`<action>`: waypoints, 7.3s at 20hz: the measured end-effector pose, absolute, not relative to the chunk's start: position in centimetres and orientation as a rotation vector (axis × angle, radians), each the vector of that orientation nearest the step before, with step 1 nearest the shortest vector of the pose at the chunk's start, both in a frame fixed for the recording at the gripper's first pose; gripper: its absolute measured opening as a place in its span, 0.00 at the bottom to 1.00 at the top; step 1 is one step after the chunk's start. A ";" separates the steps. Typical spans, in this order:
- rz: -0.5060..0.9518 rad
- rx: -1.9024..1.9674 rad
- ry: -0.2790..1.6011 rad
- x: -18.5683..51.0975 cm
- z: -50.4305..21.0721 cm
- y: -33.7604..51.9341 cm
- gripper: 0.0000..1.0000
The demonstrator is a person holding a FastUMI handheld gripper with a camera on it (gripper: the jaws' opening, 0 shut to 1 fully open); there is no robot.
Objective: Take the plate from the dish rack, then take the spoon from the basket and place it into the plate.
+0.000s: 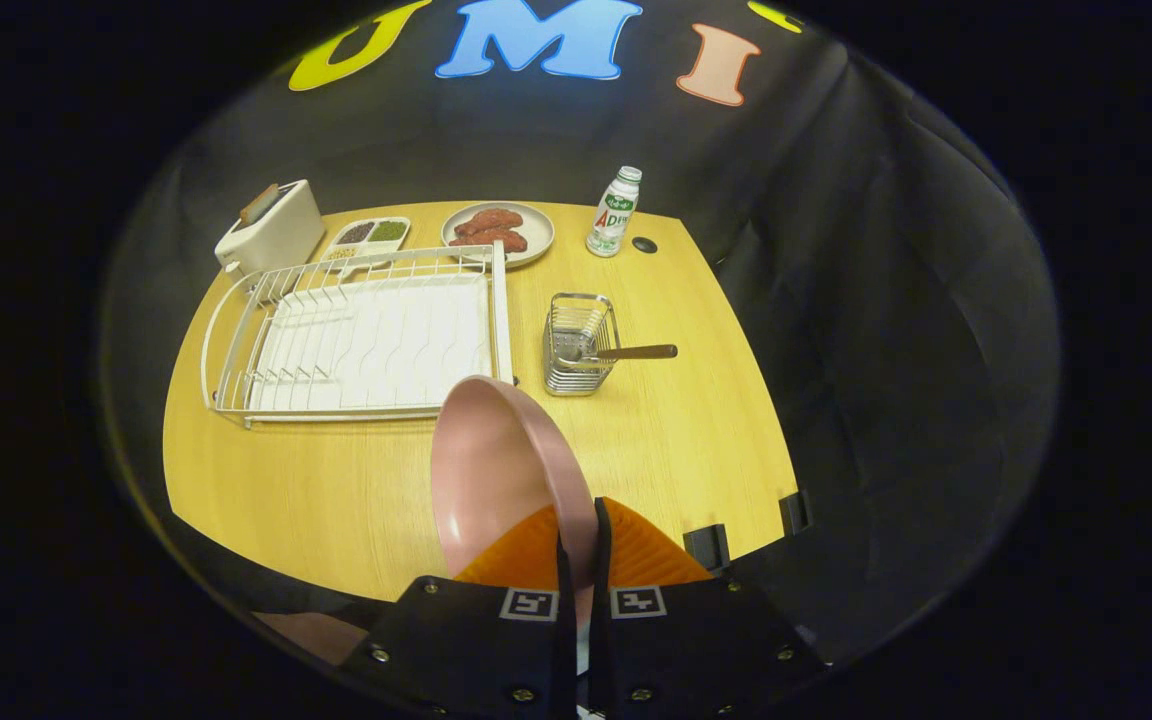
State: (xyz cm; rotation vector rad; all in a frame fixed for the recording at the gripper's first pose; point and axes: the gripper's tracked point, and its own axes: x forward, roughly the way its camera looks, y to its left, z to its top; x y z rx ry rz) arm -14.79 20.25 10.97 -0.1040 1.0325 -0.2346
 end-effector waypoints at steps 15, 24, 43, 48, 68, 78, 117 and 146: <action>0.165 0.365 1.221 -13.2 -2.6 26.0 0.05; 0.422 0.577 1.171 -12.1 -8.0 25.7 0.05; 0.146 0.033 0.354 -9.0 5.1 14.4 0.23; 0.070 0.052 0.218 -5.9 8.3 9.8 0.23; 0.169 0.188 0.164 3.7 6.0 9.7 0.26; 0.179 0.154 0.199 3.6 6.6 11.7 0.06; 0.090 0.073 0.168 -7.1 22.5 20.4 0.03; 0.298 0.053 0.473 -8.6 8.1 35.9 0.03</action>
